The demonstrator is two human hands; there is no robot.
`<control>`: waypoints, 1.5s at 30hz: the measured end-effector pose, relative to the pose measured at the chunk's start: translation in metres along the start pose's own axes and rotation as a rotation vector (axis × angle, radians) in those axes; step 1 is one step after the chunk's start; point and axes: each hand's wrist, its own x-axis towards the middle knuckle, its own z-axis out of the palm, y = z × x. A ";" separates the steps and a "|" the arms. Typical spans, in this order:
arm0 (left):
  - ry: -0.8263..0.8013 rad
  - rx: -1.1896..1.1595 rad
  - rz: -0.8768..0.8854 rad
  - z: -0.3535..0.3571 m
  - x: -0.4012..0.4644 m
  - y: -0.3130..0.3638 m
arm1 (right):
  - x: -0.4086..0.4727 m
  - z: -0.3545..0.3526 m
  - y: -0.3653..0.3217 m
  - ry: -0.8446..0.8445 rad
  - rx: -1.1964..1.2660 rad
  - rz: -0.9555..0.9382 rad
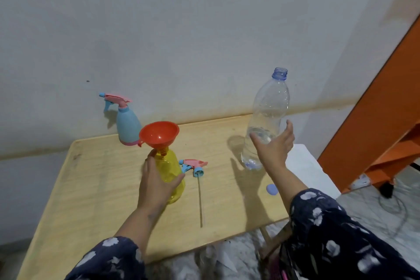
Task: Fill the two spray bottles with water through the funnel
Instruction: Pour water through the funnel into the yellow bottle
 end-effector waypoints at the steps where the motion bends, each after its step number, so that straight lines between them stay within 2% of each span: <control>1: -0.002 -0.004 -0.016 0.002 -0.001 -0.004 | 0.007 0.001 -0.001 -0.007 0.012 -0.025; 7: -0.002 -0.004 -0.080 0.014 -0.007 -0.011 | 0.043 0.008 -0.001 -0.037 0.202 -0.189; 12: 0.008 0.018 -0.118 0.018 -0.016 -0.011 | 0.052 0.010 0.001 -0.039 0.140 -0.264; 17: -0.013 -0.011 -0.146 0.019 -0.017 -0.012 | 0.042 0.021 -0.001 0.047 0.105 -0.308; 20: -0.029 -0.004 -0.157 0.018 -0.017 -0.012 | 0.037 0.022 -0.008 0.026 0.056 -0.331; 24: -0.077 0.001 -0.160 0.014 -0.017 -0.008 | 0.023 0.014 -0.022 -0.097 -0.046 -0.369; 30: -0.045 0.077 -0.036 -0.003 -0.018 -0.003 | -0.005 -0.013 -0.058 -0.452 -0.250 -0.498; 35: -0.048 0.028 -0.025 -0.009 -0.021 0.001 | -0.035 -0.031 -0.080 -0.728 -0.448 -0.594; 38: -0.064 0.006 -0.024 -0.009 -0.018 -0.002 | -0.048 -0.039 -0.083 -0.807 -0.520 -0.592; 45: -0.084 -0.068 -0.057 -0.008 -0.015 -0.012 | -0.060 -0.048 -0.089 -0.853 -0.707 -0.580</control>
